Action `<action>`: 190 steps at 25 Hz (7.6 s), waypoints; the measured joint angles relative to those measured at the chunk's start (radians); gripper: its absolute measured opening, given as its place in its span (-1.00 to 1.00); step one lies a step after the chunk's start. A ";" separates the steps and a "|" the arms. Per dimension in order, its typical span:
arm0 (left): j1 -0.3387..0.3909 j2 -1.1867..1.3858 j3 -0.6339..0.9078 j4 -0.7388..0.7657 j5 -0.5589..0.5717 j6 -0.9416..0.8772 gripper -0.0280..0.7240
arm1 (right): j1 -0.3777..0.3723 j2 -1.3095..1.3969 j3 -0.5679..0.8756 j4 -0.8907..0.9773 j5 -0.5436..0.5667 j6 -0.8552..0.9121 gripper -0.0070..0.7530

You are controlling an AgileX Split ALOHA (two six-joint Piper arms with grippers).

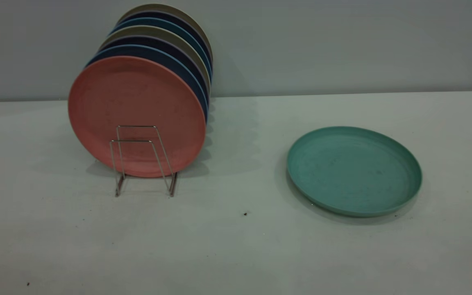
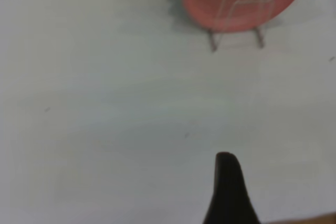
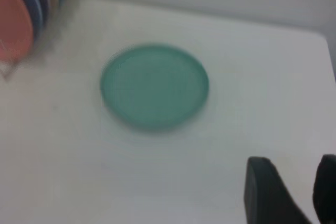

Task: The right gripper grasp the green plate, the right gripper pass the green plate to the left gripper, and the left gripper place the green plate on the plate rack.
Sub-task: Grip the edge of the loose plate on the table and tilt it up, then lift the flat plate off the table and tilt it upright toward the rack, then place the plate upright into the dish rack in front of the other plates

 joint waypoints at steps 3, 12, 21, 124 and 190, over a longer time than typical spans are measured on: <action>0.000 0.098 0.000 -0.039 -0.099 0.006 0.51 | 0.000 0.078 0.000 0.052 -0.101 -0.033 -0.27; 0.000 0.414 0.000 -0.204 -0.332 0.088 0.51 | 0.000 0.390 0.000 0.363 -0.290 -0.259 0.15; 0.000 0.707 0.000 -0.630 -0.444 0.425 0.51 | 0.000 0.862 0.000 0.926 -0.356 -0.758 0.16; -0.137 1.699 -0.246 -1.479 -0.511 1.205 0.51 | 0.053 2.143 -0.708 1.276 -0.115 -1.187 -0.94; -0.139 1.638 -0.777 -0.469 -0.467 1.848 -0.60 | -0.201 2.142 -0.708 1.145 -0.179 -1.090 0.52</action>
